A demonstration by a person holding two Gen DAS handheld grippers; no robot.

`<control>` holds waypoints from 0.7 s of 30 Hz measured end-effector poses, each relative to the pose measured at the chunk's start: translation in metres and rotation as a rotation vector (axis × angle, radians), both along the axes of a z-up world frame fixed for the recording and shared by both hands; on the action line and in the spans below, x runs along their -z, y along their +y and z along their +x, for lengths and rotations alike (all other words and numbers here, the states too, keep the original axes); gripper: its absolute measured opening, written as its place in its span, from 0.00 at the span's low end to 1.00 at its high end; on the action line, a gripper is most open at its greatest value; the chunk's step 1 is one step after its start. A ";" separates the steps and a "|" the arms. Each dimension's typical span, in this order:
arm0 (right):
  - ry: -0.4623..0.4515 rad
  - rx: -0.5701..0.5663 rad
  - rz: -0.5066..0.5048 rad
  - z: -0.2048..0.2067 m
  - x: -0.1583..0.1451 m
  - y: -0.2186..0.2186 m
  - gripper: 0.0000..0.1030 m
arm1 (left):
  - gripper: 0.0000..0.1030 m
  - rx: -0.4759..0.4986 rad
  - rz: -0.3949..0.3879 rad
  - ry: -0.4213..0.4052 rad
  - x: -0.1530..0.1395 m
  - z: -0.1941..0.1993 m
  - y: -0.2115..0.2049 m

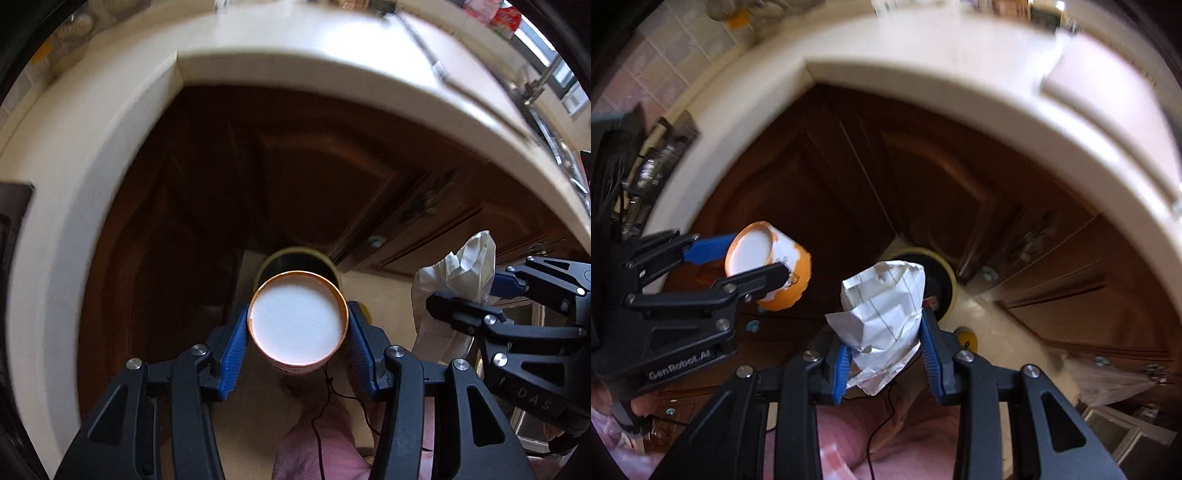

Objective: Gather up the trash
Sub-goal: 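Carry the cup and paper down over the trash bin with both tools, then open both tools to drop the cup and paper into the bin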

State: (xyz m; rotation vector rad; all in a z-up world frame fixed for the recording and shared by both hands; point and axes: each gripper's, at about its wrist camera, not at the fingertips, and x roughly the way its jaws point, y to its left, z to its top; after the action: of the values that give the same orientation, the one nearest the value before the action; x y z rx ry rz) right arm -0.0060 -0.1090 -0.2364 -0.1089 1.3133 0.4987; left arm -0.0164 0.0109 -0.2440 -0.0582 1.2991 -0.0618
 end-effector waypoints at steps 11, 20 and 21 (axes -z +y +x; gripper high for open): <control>0.107 -0.010 -0.050 0.040 0.155 0.018 0.36 | 0.48 -0.046 0.006 0.161 0.157 0.029 0.013; 0.165 -0.051 -0.066 0.058 0.214 0.032 0.40 | 0.61 -0.053 0.052 0.194 0.202 0.050 0.011; 0.168 -0.054 -0.068 0.058 0.216 0.033 0.40 | 0.68 -0.054 0.064 0.192 0.203 0.050 0.011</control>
State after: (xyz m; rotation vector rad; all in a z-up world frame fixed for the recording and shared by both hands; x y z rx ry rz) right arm 0.0519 -0.0761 -0.4526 -0.1627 1.4951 0.5177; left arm 0.0340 0.0218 -0.4473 -0.0454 1.4895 0.0326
